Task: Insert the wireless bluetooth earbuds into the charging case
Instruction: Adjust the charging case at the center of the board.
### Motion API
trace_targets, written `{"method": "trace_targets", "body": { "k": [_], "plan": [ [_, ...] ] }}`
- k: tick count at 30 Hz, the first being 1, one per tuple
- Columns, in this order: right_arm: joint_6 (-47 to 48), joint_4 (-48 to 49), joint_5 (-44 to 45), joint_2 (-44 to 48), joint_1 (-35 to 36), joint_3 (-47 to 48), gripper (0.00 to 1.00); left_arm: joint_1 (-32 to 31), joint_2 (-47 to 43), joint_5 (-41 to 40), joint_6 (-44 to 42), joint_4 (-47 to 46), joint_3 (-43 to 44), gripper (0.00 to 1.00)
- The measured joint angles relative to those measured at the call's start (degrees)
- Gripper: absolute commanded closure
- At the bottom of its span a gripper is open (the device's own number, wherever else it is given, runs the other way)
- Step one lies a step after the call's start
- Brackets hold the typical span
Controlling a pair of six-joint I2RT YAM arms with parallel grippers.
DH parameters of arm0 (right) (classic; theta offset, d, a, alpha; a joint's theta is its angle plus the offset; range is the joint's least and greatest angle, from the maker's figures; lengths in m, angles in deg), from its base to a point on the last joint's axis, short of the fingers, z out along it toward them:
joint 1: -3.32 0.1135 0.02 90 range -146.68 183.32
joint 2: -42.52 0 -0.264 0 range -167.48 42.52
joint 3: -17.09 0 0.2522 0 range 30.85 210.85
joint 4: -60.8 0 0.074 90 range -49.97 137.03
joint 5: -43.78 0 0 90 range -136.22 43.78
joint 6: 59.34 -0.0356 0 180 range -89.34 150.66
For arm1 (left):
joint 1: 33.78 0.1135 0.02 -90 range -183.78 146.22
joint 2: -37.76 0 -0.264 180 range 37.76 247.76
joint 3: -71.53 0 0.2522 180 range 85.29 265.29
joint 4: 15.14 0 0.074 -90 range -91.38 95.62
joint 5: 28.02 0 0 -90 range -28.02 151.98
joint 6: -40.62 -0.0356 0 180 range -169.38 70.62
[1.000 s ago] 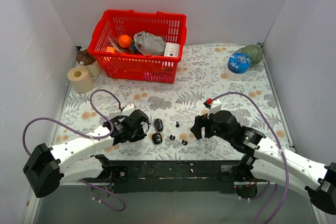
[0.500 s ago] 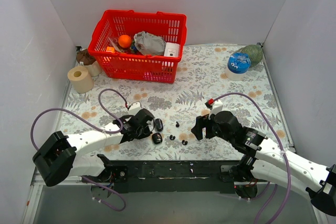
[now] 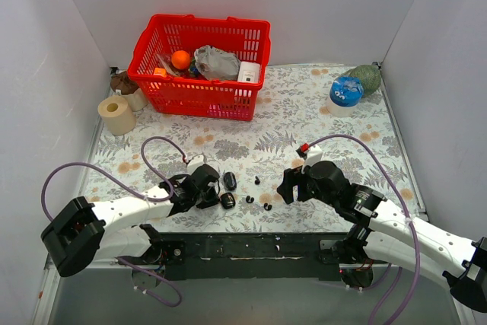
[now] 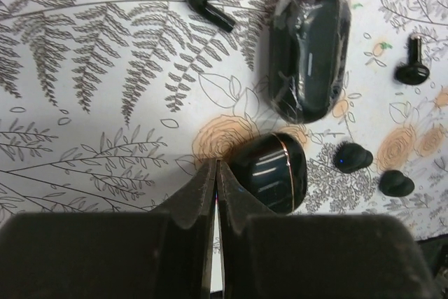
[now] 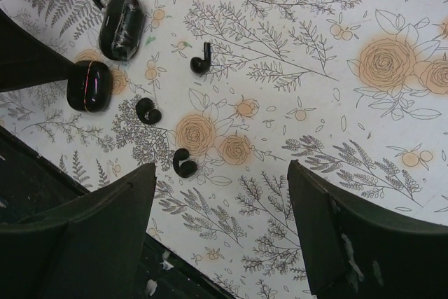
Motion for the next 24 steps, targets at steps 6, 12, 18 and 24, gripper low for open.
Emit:
{"method": "trace_targets", "body": {
  "k": [6,12,18,24],
  "plan": [
    [-0.63,0.11,-0.04,-0.11,0.00,-0.70,0.17,-2.47,-1.88,1.92,0.13,-1.99,-1.16,0.99],
    [-1.07,0.15,-0.22,-0.11,0.00,-0.74,0.16,-6.71,0.72,2.45,1.60,-3.23,-0.92,0.99],
    [-1.25,0.15,-0.22,-0.09,0.00,-0.74,0.16,-9.20,2.47,2.23,4.52,-3.32,0.24,0.99],
    [-1.31,0.13,-0.24,-0.07,0.00,-1.68,0.16,-9.46,1.42,2.23,5.55,-3.91,-0.85,0.98]
  ]
}}
